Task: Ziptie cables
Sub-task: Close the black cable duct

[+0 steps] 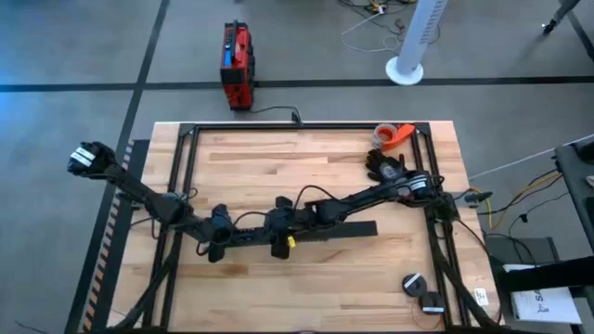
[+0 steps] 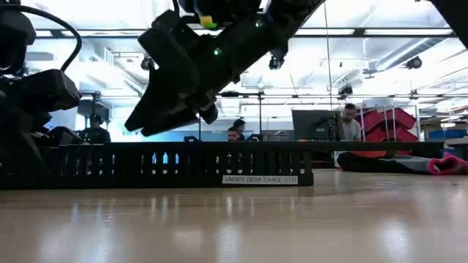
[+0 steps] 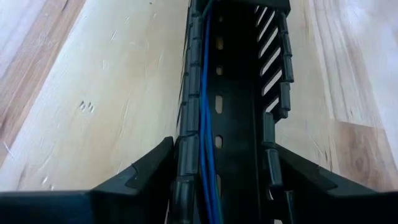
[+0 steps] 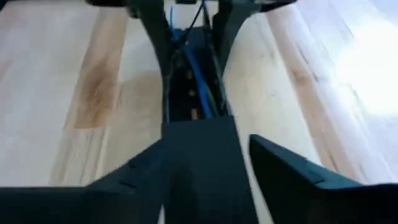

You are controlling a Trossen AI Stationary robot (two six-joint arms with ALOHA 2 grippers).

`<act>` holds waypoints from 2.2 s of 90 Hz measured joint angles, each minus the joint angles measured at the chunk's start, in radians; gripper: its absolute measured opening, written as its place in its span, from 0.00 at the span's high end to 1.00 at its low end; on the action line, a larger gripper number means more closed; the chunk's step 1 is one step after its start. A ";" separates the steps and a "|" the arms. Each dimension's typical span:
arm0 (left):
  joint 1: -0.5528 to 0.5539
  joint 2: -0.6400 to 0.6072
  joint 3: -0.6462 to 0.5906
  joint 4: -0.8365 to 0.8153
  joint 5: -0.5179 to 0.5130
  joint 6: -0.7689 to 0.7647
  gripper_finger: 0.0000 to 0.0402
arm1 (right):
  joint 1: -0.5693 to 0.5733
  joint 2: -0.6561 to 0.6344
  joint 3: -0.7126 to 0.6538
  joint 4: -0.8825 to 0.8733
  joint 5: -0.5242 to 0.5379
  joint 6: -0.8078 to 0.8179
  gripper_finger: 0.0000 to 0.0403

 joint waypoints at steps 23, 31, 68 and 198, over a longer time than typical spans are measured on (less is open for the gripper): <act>0.000 0.002 0.000 0.001 -0.002 0.002 0.49 | -0.001 0.061 -0.001 0.027 -0.026 0.015 0.19; 0.000 0.002 0.000 0.001 -0.002 0.002 0.49 | -0.001 0.063 0.000 0.041 -0.025 0.016 0.18; 0.000 0.004 0.000 0.003 -0.004 0.008 0.48 | -0.002 0.068 0.000 0.039 -0.026 0.014 0.35; -0.002 0.009 -0.001 0.077 -0.005 0.063 0.48 | 0.013 0.085 0.017 0.066 -0.186 0.070 0.46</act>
